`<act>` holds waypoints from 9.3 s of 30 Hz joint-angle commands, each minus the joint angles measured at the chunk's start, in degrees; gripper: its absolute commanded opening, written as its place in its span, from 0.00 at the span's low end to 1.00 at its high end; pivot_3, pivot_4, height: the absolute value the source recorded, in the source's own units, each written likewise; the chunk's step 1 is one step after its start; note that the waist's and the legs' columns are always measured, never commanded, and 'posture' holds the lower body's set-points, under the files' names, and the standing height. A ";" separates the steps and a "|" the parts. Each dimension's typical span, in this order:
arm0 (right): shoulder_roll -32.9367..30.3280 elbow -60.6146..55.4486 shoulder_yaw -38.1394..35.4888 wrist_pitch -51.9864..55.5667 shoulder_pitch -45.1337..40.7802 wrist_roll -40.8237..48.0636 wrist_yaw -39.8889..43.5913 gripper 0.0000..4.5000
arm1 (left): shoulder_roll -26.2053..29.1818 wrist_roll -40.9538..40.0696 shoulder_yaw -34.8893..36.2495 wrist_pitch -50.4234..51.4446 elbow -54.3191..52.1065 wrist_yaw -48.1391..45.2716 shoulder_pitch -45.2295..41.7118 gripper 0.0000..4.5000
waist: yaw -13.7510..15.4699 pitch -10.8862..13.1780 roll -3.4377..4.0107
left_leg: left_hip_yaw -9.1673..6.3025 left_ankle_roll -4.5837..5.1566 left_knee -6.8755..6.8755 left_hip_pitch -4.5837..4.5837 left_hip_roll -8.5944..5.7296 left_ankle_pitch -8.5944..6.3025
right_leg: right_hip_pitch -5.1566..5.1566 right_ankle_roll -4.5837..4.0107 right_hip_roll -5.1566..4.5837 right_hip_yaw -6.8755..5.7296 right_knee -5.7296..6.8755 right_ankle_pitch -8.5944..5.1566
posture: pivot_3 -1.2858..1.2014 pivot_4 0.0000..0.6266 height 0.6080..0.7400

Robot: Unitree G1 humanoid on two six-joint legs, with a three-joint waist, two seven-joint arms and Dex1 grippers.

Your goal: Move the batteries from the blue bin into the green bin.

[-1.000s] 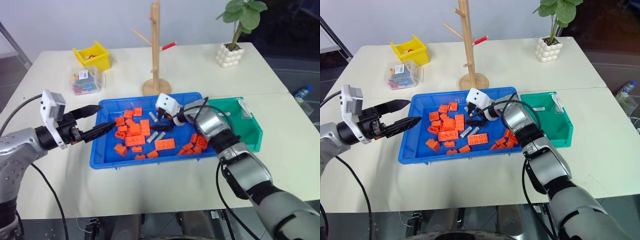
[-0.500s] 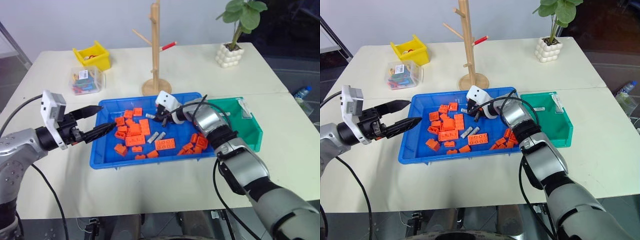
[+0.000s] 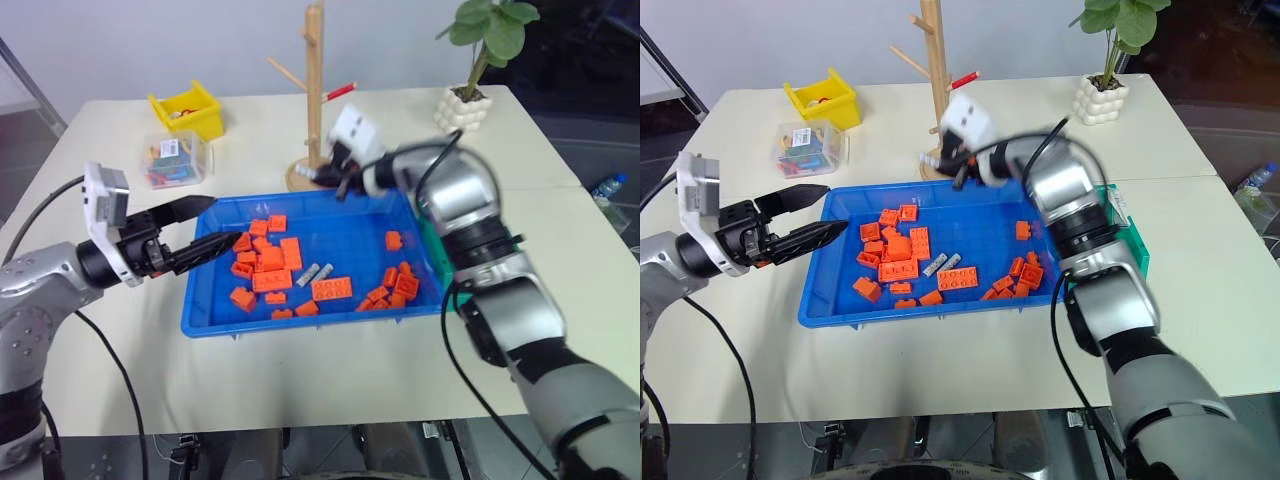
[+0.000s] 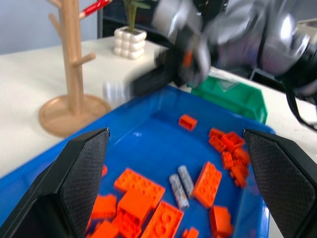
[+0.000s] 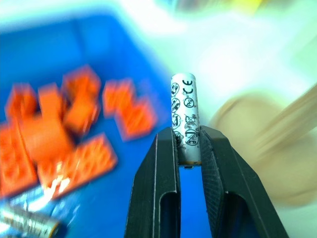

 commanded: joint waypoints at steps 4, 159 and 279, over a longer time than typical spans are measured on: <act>-14.07 -17.09 -4.32 11.69 7.25 2.85 2.29 0.02 | 1.02 1.39 -4.40 -0.87 3.49 -5.16 -5.01 1.00 | 1.03 0.01 0.01 | 0.04 0.00 0.02 -0.03 -0.01 0.00 | 0.02 0.00 -0.01 0.01 -0.10 0.00 | 0.52 0.24 1.00; -29.07 -30.52 -0.31 10.15 19.31 11.24 -1.91 0.99 | -3.75 11.55 -12.00 -5.15 10.32 -10.44 -10.85 1.00 | 1.21 0.01 -0.10 | 0.27 0.05 0.07 -0.03 0.18 -0.02 | 0.05 0.03 0.02 0.02 -0.22 -0.01 | 0.52 0.24 1.00; 5.56 29.96 10.08 -23.26 3.07 -6.30 6.88 0.38 | 2.57 3.18 -1.04 -0.42 -6.02 -1.61 4.13 1.00 | 0.24 0.00 -0.12 | 0.13 0.01 0.09 0.04 0.05 -0.01 | 0.07 0.00 0.01 0.03 -0.09 0.00 | 0.52 0.24 1.00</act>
